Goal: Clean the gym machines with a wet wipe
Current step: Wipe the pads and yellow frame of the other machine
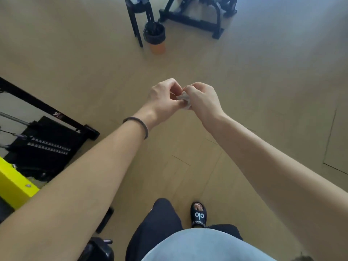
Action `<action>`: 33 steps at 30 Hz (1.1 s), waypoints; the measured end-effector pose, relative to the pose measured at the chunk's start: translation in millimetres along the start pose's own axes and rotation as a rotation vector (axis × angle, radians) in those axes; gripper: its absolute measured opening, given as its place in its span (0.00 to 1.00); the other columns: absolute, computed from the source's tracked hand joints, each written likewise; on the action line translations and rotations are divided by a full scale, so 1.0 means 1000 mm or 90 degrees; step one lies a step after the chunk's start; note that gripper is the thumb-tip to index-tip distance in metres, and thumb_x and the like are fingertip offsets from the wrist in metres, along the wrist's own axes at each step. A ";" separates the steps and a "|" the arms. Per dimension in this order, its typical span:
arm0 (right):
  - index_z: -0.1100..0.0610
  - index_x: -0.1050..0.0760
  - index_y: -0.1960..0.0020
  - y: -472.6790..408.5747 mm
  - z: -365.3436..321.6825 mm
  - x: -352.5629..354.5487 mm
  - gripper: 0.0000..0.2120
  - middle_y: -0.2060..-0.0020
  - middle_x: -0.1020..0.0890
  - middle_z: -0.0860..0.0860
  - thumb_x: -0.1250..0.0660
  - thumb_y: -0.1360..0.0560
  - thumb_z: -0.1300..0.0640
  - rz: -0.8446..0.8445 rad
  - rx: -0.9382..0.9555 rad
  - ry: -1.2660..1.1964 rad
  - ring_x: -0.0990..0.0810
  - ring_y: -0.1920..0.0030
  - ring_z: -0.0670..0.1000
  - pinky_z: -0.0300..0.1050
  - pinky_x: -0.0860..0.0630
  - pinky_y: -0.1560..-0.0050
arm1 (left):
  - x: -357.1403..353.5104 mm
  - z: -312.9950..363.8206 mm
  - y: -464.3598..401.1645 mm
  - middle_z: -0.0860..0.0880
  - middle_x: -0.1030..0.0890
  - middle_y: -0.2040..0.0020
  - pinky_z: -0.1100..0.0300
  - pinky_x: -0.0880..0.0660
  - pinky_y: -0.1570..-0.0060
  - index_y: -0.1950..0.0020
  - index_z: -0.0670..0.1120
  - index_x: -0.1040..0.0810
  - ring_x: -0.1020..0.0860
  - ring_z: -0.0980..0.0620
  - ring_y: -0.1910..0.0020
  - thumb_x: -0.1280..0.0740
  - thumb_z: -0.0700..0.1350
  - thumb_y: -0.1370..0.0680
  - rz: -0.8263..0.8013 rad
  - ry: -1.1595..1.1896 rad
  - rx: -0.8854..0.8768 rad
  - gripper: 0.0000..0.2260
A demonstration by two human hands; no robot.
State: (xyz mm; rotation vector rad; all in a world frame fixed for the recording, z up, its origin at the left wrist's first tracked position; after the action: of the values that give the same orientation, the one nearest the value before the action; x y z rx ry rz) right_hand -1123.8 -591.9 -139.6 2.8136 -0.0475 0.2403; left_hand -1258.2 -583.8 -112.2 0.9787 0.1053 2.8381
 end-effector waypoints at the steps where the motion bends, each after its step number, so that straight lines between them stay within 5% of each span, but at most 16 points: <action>1: 0.55 0.19 0.55 -0.018 -0.007 -0.001 0.13 0.58 0.14 0.50 0.40 0.30 0.54 -0.007 0.004 0.003 0.15 0.50 0.55 0.60 0.19 0.43 | 0.003 -0.001 -0.018 0.52 0.17 0.57 0.55 0.19 0.55 0.54 0.46 0.23 0.17 0.54 0.56 0.23 0.47 0.30 0.005 0.005 0.004 0.11; 9: 0.56 0.20 0.52 -0.199 -0.058 -0.034 0.09 0.61 0.14 0.49 0.39 0.27 0.59 -0.018 0.018 0.003 0.14 0.58 0.55 0.57 0.16 0.49 | 0.042 -0.030 -0.197 0.49 0.17 0.59 0.53 0.19 0.63 0.51 0.46 0.25 0.17 0.51 0.63 0.25 0.48 0.27 -0.016 0.084 -0.003 0.11; 14: 0.54 0.24 0.44 -0.320 -0.102 -0.055 0.09 0.58 0.15 0.49 0.40 0.21 0.57 -0.044 -0.010 -0.019 0.14 0.58 0.54 0.48 0.16 0.63 | 0.074 -0.048 -0.332 0.49 0.16 0.59 0.49 0.17 0.56 0.52 0.46 0.22 0.16 0.51 0.62 0.26 0.48 0.25 -0.038 0.091 -0.001 0.09; 20: 0.60 0.22 0.49 -0.479 -0.145 -0.052 0.07 0.61 0.14 0.55 0.37 0.22 0.59 -0.017 -0.060 -0.099 0.13 0.58 0.54 0.55 0.15 0.50 | 0.103 -0.041 -0.500 0.52 0.16 0.55 0.53 0.17 0.52 0.53 0.50 0.21 0.16 0.55 0.55 0.25 0.51 0.25 -0.048 0.046 -0.015 0.08; 33: 0.50 0.19 0.55 -0.844 -0.246 -0.098 0.07 0.57 0.15 0.47 0.36 0.25 0.51 -0.039 -0.007 0.038 0.15 0.54 0.49 0.55 0.17 0.47 | 0.168 -0.085 -0.851 0.51 0.17 0.55 0.53 0.18 0.54 0.53 0.52 0.25 0.17 0.52 0.57 0.25 0.55 0.27 -0.018 0.098 0.066 0.11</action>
State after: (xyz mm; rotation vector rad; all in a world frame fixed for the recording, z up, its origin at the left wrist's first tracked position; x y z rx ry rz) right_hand -1209.8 287.7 -185.8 2.7901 0.0505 0.3079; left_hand -1350.7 280.9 -170.6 0.7673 0.2820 2.9034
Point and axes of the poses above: each hand's wrist, its own y-axis away from the middle knuckle, its own x-axis out of the back of the hand, z = x × y, the point moved 8 cm from there along -y, towards the middle knuckle
